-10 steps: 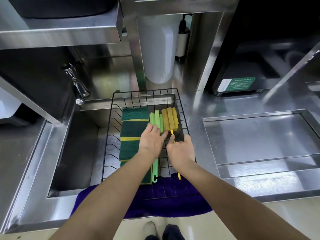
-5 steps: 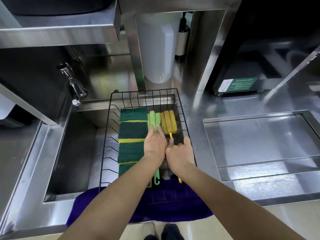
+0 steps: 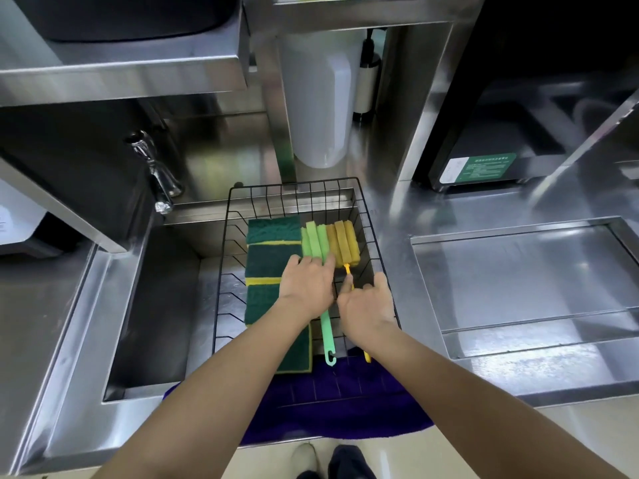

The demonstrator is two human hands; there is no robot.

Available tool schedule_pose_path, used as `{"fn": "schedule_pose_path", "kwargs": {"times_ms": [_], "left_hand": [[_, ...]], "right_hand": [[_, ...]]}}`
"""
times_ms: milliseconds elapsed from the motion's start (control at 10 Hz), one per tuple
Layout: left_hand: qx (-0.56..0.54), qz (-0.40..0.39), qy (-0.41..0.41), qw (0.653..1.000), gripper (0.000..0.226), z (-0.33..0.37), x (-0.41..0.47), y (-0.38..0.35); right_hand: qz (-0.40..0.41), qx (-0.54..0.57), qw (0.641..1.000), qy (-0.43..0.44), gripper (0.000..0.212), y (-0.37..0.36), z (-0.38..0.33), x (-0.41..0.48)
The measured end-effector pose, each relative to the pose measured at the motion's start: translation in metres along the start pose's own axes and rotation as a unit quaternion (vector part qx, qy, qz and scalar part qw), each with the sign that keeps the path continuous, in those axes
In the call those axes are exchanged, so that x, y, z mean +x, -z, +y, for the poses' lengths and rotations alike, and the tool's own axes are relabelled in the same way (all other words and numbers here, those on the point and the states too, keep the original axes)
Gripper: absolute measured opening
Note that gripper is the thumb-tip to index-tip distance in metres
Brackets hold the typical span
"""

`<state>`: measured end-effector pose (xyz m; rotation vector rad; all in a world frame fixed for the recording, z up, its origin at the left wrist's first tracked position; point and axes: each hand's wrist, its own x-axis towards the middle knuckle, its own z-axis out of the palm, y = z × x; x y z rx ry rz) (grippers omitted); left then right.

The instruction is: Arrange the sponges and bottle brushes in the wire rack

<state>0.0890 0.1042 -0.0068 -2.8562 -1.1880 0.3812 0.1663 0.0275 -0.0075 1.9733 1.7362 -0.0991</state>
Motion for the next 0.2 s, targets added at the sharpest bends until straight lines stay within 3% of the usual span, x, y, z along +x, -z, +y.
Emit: {"fn": "schedule_pose_path", "kwargs": {"times_ms": [100,200], "left_hand": [[-0.05,0.055,0.005,0.997,0.027,-0.009,-0.009,0.027],[-0.128,0.171,0.015,0.977,0.022,-0.019,-0.017,0.057]], "right_hand": [[-0.035,0.126,0.991,-0.015,0.045,0.03,0.011,0.0],[-0.008,0.272,0.962,-0.024,0.03,0.065,0.03,-0.004]]}}
